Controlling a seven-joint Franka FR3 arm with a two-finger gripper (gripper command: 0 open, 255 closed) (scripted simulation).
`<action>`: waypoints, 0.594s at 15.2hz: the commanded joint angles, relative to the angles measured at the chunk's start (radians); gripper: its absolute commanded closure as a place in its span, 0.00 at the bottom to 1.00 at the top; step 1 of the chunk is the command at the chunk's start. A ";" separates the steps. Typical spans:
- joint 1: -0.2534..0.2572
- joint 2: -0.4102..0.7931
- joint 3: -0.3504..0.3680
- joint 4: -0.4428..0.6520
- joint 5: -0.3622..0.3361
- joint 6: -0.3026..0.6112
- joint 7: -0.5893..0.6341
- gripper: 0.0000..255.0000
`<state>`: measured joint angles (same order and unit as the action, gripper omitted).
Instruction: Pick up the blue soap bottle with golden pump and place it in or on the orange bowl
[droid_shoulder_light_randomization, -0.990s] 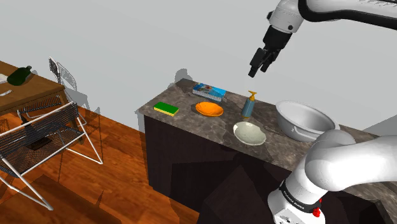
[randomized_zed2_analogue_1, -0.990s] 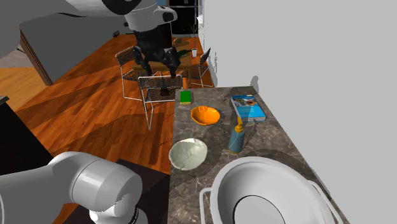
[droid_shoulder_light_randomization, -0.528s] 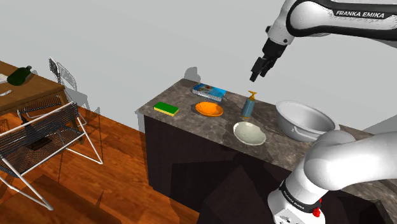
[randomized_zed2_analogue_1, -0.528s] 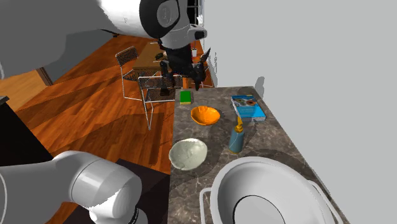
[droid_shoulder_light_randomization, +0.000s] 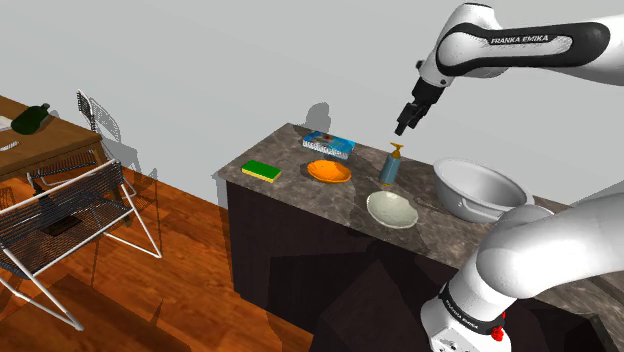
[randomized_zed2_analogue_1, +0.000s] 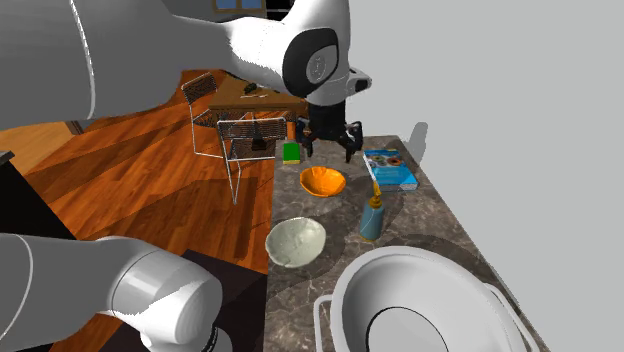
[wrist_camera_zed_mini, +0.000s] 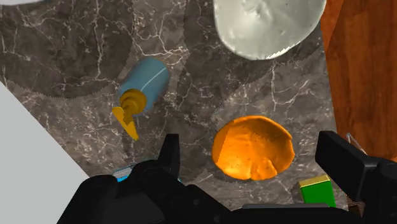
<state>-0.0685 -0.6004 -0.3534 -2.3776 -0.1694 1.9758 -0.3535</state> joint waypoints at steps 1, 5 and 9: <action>0.000 0.055 -0.050 0.004 -0.002 0.054 -0.049 0.00; 0.011 0.175 -0.146 0.043 0.021 0.134 -0.151 0.00; 0.033 0.315 -0.243 0.103 0.085 0.205 -0.271 0.00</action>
<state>-0.0392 -0.3177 -0.5715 -2.2832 -0.1002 2.1595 -0.5909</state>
